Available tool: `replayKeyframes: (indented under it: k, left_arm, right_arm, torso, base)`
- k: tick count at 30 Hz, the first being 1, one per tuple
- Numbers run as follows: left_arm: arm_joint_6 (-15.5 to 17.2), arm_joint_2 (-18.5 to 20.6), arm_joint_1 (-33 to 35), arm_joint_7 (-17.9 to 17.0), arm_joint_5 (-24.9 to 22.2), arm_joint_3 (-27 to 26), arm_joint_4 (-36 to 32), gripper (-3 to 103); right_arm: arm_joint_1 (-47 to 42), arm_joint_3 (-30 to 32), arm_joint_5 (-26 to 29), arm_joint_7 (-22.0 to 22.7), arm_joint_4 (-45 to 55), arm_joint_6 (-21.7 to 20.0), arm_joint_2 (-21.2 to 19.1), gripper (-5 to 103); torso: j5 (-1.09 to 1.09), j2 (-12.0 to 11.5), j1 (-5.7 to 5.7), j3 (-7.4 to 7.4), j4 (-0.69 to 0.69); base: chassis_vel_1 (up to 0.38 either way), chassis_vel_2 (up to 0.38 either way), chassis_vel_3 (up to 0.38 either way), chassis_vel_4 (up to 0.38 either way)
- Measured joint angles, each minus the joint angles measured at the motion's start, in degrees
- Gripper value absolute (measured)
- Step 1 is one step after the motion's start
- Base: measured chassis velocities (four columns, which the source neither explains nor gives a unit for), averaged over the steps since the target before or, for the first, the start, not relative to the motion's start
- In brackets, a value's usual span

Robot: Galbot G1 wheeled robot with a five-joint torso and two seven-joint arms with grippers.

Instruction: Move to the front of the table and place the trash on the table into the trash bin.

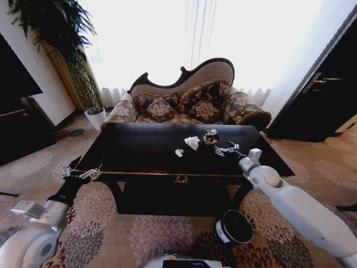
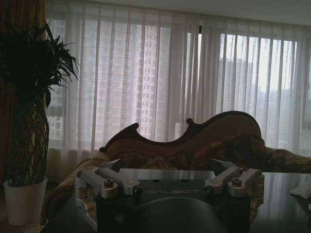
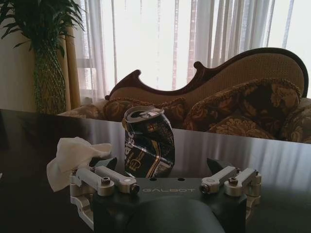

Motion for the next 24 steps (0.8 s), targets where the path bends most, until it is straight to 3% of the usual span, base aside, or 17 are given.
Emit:
replayKeyframes:
  k: [24]
  left_arm:
    - [0.0, 0.0, 0.0, 0.0, 0.0, 0.0, 0.0, 100]
  right_arm:
    - [13.1, -11.8, -0.7, 0.7, -8.2, -0.5, 5.9, 100]
  torso:
    - [0.0, 0.0, 0.0, 0.0, 0.0]
  base:
    - [0.0, 0.0, 0.0, 0.0]
